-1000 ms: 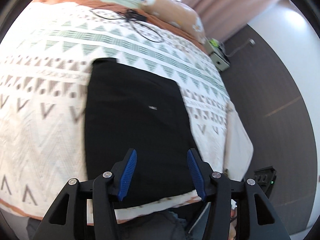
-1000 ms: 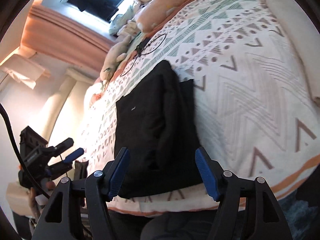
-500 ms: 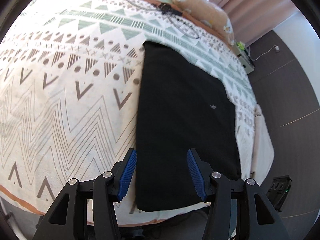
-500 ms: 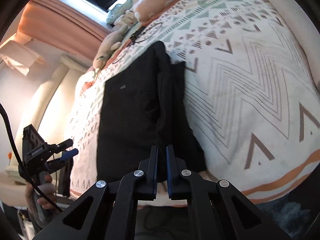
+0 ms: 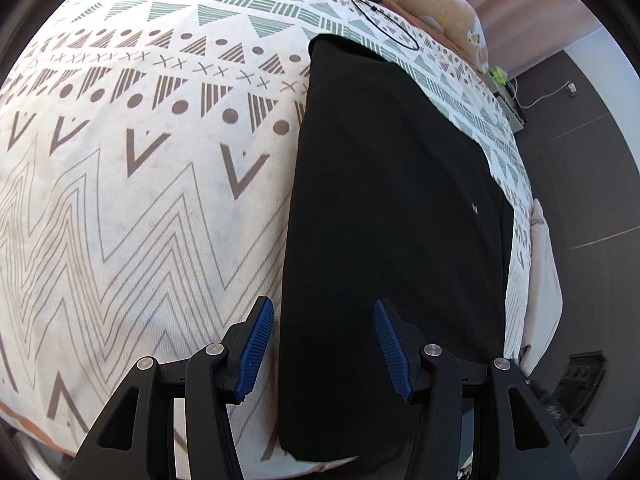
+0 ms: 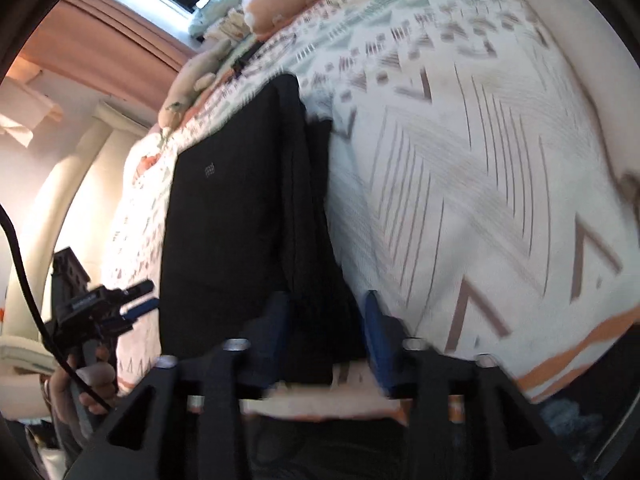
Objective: Fold large clothes
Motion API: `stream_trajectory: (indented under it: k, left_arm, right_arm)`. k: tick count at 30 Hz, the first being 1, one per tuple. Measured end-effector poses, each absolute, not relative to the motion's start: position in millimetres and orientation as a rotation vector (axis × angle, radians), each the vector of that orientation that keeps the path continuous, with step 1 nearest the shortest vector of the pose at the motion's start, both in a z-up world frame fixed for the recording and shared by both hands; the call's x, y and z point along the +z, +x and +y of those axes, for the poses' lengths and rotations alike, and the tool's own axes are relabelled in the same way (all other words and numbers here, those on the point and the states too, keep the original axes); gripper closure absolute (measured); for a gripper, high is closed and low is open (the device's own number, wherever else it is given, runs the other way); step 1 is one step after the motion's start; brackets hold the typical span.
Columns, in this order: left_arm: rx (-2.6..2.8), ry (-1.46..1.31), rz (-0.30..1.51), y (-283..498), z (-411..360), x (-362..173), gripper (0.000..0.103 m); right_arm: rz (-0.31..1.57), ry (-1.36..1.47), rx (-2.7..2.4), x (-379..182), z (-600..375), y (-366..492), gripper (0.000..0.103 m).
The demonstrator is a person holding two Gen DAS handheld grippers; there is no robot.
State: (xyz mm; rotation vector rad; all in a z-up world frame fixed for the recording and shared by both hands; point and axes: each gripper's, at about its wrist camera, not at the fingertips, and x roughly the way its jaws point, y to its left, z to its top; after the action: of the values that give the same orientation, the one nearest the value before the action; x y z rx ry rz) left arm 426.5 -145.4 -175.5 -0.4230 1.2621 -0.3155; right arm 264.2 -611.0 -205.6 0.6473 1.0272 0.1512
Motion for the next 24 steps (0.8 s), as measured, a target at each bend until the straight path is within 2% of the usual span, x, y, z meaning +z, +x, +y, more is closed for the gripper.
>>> stream_trajectory:
  k: [1,2,24]
  left_arm:
    - [-0.312,-0.424,1.262,428.9,-145.6,-176.6,0.049]
    - [-0.309,-0.427,1.264,431.8,-145.3,-177.8,0.049]
    - [-0.339,-0.494,1.22,514.9,-149.3,-195.4,0.049]
  right_arm:
    - [1.01,0.657,0.155,-202.6,-614.8,267.9,0.031]
    - [0.998,0.671,0.16,-200.6,-618.6,273.3,0.031]
    - [1.103,0.78,0.358,-254.2,-609.6,421.8,0.03]
